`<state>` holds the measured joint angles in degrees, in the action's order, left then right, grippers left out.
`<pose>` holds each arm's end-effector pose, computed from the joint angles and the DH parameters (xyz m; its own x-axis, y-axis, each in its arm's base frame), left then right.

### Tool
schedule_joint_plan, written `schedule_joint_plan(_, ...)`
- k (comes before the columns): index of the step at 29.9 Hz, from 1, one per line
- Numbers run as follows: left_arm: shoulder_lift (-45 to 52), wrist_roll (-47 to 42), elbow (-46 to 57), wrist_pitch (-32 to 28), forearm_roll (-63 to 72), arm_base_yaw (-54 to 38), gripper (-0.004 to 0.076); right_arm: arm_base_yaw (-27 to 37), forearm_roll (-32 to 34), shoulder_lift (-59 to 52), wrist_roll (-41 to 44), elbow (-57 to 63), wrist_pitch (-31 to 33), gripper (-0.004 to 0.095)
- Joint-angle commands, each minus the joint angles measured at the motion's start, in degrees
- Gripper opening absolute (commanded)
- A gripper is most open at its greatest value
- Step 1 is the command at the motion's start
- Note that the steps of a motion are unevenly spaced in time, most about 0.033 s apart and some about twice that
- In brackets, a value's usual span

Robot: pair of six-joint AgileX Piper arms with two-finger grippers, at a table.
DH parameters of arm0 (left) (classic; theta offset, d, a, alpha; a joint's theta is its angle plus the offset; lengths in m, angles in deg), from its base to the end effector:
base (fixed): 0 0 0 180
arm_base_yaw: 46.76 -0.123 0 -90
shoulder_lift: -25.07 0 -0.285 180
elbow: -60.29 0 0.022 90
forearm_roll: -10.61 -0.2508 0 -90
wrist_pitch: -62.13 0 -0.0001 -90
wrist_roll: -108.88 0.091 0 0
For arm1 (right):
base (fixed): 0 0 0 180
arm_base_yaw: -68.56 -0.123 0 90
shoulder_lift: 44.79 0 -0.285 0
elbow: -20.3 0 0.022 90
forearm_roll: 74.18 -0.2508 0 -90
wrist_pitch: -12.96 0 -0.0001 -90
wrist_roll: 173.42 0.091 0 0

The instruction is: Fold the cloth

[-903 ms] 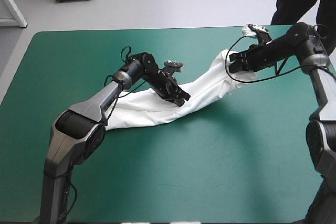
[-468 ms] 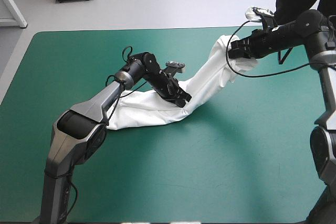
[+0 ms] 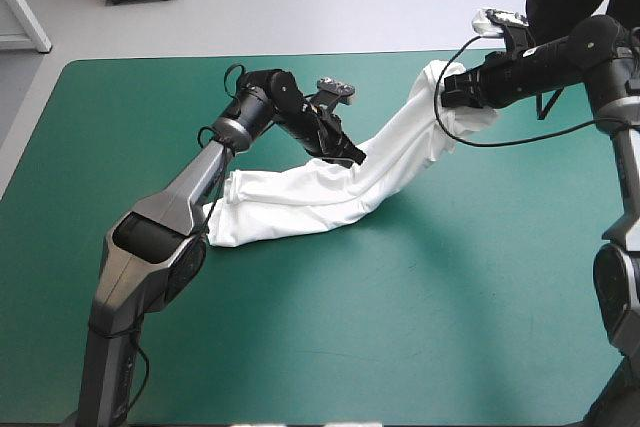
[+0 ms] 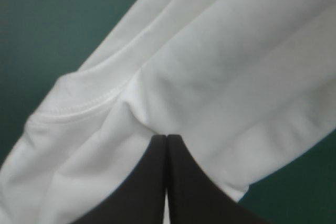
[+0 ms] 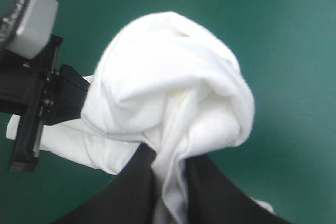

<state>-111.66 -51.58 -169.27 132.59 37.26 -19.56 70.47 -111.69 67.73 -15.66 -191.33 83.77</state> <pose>0.4191 -0.2587 0.2776 -0.6980 0.5359 -0.4751 0.7021 0.6426 -0.3068 0.3951 0.0392 0.3851 -0.7918 -0.0886 -0.6043 -0.3993 0.8238 0.4025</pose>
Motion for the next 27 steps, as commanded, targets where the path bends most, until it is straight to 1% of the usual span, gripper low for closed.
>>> schedule_joint_plan(1,6.7,-0.4,-4.9,3.2,1.6,-0.7,-0.0022,-0.4,-1.4,-3.5,0.6,-2.0,-0.9,-0.0011)
schedule_joint_plan(5,11.7,-1.7,-5.8,3.3,-0.9,-3.0,-0.0022,-3.8,-0.2,-3.5,0.7,-1.9,-0.7,-0.0012)
schedule_joint_plan(13,23.1,-4.5,-5.5,3.3,-6.2,-6.4,-0.0022,-14.5,-0.1,-3.5,1.3,-1.7,-3.3,-0.0012)
schedule_joint_plan(20,28.0,-5.8,-5.5,3.3,-7.4,-6.4,-0.0022,-22.0,0.7,-0.6,2.4,-1.7,-3.6,-0.0012)
schedule_joint_plan(27,32.7,-6.4,-2.9,3.3,-7.8,-6.3,-0.0022,-28.0,0.5,4.1,2.5,-1.7,-7.1,-0.0012)
